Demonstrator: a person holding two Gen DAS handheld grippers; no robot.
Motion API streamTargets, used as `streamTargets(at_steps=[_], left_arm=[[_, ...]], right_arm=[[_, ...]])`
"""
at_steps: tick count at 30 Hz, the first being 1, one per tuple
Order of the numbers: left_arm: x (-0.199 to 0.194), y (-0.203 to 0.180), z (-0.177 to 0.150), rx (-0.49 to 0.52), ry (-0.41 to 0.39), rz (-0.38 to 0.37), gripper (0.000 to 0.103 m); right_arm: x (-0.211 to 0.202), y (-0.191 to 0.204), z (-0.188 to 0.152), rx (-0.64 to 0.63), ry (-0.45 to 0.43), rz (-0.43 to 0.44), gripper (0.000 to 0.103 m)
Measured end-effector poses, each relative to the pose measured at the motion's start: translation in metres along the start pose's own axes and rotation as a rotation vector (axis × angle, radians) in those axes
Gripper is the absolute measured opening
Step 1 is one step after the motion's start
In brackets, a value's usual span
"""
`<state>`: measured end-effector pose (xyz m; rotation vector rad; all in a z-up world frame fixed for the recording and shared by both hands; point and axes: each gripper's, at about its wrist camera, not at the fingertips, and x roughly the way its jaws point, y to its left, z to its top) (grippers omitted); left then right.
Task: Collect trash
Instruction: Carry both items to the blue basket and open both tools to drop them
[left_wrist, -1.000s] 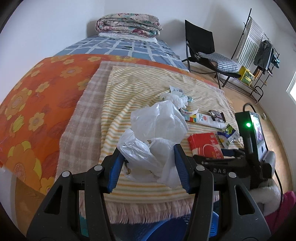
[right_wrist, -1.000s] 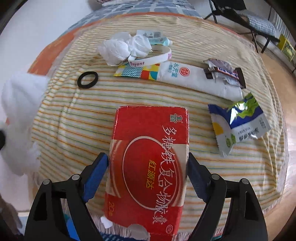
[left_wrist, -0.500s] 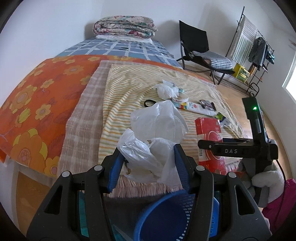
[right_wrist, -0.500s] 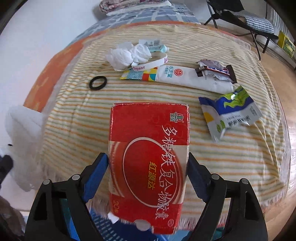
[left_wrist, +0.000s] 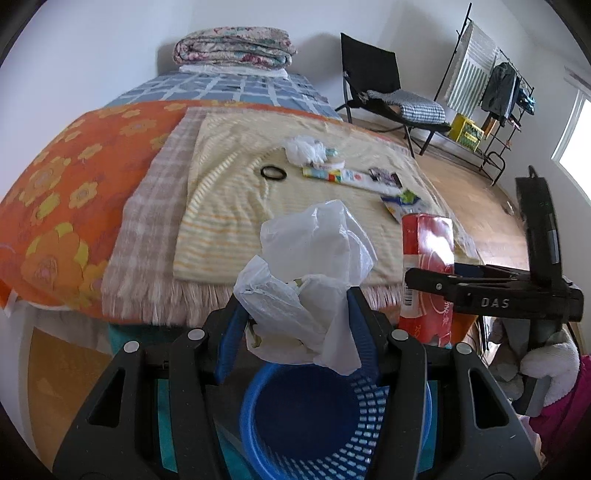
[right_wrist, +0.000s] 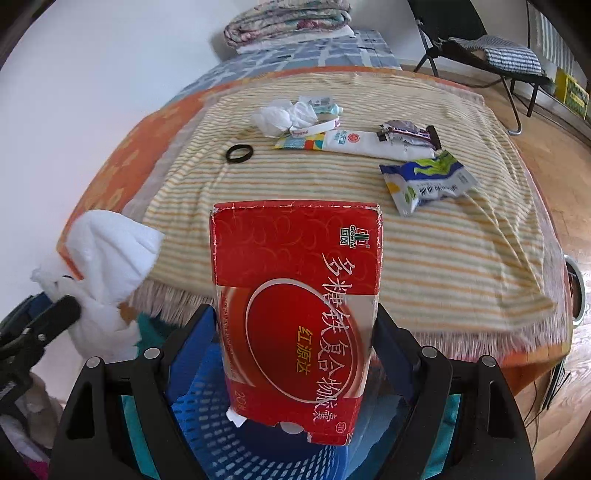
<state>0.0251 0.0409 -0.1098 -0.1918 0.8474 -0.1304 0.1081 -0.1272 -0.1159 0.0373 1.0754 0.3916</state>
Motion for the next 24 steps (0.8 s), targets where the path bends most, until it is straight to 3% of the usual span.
streamTargets(at_steps=[11,24], left_arm=[[0.011,-0.008,-0.055,-0.01,0.115,-0.001,0.055],[0.031,-0.012,-0.094,0.007,0.215,0.035,0.055]], right_arm=[[-0.011,0.02,-0.047,-0.042,0.0,0.006,0.083],[0.002,0.017,-0.082,-0.012,0.069,0.024,0.083]])
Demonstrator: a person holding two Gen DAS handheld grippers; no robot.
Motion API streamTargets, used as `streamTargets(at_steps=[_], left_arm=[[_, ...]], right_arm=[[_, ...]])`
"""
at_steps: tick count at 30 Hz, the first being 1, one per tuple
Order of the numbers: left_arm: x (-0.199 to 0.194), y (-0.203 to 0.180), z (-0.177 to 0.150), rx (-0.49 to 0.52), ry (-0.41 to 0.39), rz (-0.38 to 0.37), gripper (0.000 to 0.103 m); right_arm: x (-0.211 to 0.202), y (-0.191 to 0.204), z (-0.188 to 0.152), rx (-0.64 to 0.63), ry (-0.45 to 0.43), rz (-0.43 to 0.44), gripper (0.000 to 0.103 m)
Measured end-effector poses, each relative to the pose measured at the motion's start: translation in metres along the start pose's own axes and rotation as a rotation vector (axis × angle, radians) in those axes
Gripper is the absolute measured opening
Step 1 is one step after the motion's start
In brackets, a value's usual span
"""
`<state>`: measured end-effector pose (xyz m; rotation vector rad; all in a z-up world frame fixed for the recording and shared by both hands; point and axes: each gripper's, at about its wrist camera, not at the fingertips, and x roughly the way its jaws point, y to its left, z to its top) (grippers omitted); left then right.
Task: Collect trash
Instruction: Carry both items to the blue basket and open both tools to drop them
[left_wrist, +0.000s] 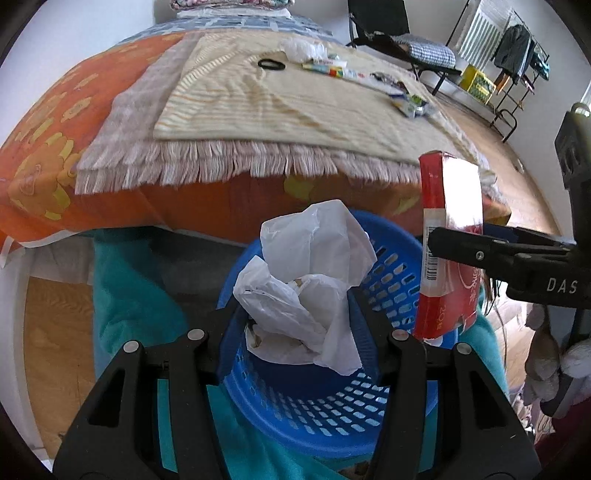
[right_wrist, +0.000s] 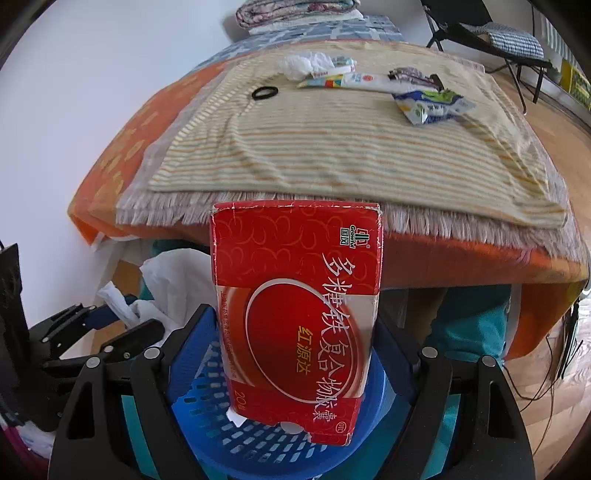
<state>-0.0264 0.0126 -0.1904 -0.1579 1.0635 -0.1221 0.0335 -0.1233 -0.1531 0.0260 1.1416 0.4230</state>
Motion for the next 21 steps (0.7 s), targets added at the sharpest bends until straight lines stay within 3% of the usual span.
streamTargets(at_steps=[21], left_arm=[[0.019,-0.003,-0.018,-0.003,0.067,0.013,0.062]], right_arm=[[0.023,-0.006,-0.017,0.032,0.106,0.006,0.084]])
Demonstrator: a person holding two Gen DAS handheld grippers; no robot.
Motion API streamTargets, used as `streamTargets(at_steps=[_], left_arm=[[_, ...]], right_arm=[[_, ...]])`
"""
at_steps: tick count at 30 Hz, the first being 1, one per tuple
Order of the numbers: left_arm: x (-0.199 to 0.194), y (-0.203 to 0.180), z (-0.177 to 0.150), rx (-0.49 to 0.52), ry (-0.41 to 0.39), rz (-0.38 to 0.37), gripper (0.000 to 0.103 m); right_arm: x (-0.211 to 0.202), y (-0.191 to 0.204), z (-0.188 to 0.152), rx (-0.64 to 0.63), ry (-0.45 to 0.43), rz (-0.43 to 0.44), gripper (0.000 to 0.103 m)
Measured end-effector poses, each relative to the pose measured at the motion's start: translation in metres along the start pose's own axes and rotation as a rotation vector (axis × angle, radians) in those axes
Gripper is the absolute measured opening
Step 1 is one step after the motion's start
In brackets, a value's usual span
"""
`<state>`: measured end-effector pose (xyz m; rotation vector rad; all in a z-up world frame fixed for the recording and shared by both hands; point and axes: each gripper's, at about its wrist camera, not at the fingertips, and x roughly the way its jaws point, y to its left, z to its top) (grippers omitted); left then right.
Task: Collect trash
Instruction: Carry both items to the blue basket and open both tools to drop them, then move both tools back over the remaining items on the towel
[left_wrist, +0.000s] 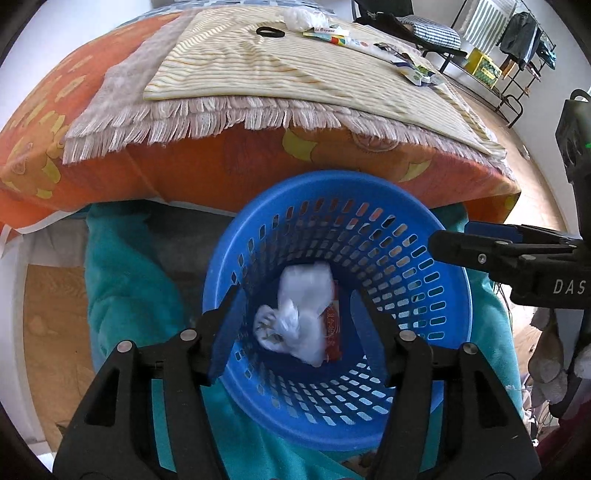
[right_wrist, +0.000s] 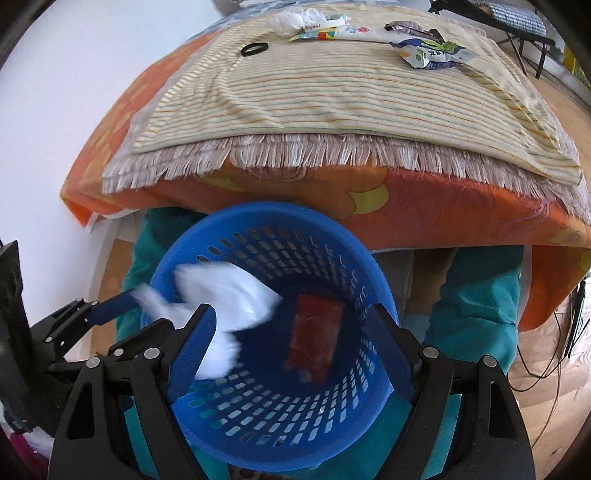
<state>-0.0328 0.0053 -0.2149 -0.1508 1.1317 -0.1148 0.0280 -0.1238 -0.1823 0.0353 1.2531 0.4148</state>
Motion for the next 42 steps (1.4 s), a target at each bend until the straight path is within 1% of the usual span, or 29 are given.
streamTargets(at_steps=[2,11,17,21,26,30,33,36,42], left_arm=[[0.0,0.0,0.0,-0.002,0.0,0.002,0.068],[0.002,0.0,0.003,0.0,-0.003,0.001,0.069],[-0.001,0.001,0.007,0.001,-0.022,0.004,0.069],[-0.005,0.005,0.013,-0.007,-0.055,0.011,0.069],[-0.01,0.009,0.023,-0.012,-0.086,0.016,0.069],[-0.013,0.012,0.033,-0.015,-0.107,0.01,0.069],[-0.015,0.011,0.043,-0.006,-0.121,0.008,0.069],[-0.016,0.009,0.051,0.002,-0.134,0.007,0.069],[-0.018,0.007,0.08,0.016,-0.164,0.0,0.069]], right_arm=[[-0.001,-0.001,0.0,0.0,-0.003,-0.003,0.084],[-0.006,-0.004,0.0,0.002,-0.02,-0.012,0.084],[-0.008,-0.001,0.004,-0.029,-0.04,-0.049,0.084],[-0.014,0.003,0.007,-0.089,-0.085,-0.109,0.084],[-0.023,0.002,0.013,-0.129,-0.139,-0.129,0.084],[-0.033,-0.005,0.018,-0.15,-0.195,-0.124,0.084],[-0.039,-0.009,0.023,-0.162,-0.223,-0.144,0.084],[-0.045,-0.019,0.029,-0.144,-0.24,-0.147,0.084],[-0.055,-0.046,0.048,-0.068,-0.269,-0.171,0.084]])
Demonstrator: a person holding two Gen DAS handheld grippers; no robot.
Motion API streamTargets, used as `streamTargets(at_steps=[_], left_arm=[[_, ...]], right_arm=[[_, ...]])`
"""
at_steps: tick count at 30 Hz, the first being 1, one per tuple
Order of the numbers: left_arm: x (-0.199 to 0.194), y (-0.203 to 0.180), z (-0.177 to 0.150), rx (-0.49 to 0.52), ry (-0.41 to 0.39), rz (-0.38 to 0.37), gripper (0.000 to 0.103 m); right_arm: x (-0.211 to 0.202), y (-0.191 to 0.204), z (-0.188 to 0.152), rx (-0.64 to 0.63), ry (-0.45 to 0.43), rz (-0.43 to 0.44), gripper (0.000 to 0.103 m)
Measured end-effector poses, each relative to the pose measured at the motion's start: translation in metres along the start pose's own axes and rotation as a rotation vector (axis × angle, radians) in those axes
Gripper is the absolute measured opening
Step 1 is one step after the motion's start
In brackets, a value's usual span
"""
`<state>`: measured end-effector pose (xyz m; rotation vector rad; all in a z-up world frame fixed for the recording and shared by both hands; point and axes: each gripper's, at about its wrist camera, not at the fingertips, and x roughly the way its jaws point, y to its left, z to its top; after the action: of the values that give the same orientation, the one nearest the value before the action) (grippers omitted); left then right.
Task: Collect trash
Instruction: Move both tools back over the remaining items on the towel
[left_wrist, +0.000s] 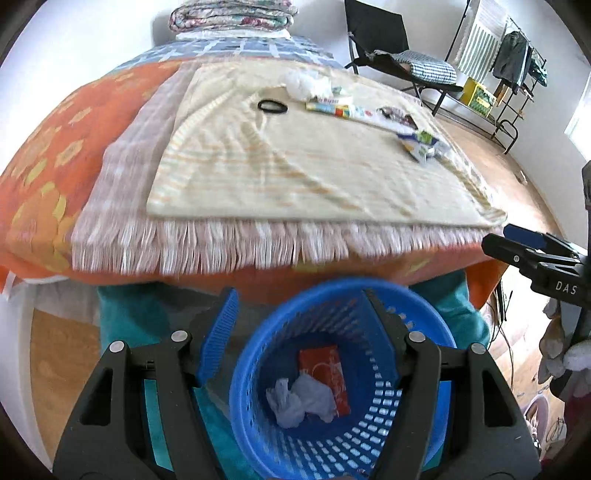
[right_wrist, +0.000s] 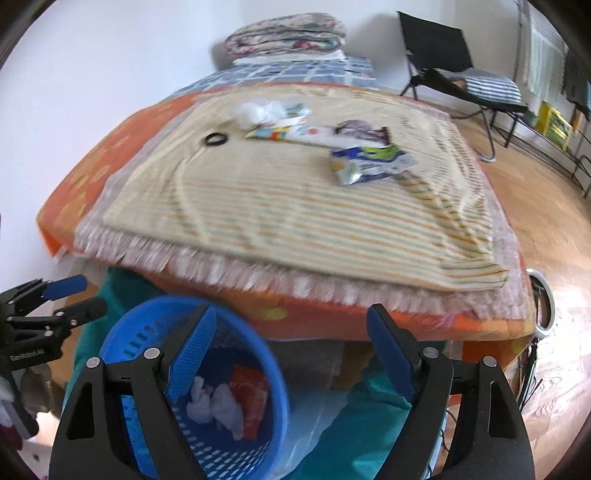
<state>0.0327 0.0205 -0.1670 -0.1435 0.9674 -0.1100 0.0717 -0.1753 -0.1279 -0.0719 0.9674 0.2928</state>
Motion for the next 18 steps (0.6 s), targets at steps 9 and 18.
streamTargets(at_steps=[9,18], left_arm=[[0.011,-0.005,0.062,0.0,-0.06,-0.033,0.069],[0.043,-0.005,0.137,-0.027,-0.103,-0.053,0.069]], right_arm=[[0.01,-0.049,0.035,0.148,0.003,0.032,0.084],[0.04,-0.06,0.063,0.183,0.021,0.06,0.084]])
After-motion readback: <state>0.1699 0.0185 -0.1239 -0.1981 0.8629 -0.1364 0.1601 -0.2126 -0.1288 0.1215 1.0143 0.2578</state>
